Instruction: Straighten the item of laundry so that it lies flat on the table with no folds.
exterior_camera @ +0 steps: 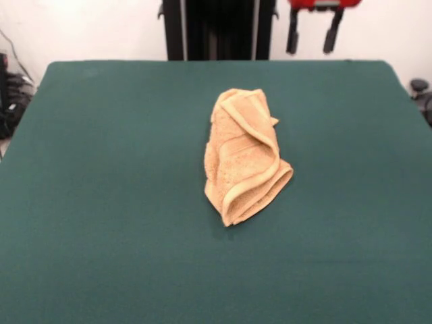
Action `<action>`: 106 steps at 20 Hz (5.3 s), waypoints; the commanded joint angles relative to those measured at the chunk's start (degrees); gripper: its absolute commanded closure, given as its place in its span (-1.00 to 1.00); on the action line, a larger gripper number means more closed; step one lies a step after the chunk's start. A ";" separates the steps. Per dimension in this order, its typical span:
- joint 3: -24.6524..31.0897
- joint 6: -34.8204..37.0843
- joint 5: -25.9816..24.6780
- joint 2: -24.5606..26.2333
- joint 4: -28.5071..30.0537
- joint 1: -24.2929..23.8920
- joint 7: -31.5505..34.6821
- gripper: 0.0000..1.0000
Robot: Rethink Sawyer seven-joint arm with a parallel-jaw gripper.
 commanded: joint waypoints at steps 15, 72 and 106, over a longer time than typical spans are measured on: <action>2.27 -18.86 10.50 15.35 -2.98 4.49 19.79 -1.00; 15.23 -15.96 -2.48 4.54 11.12 -15.82 15.67 -1.00; 17.60 -20.94 -14.68 11.76 7.17 -18.61 21.62 -1.00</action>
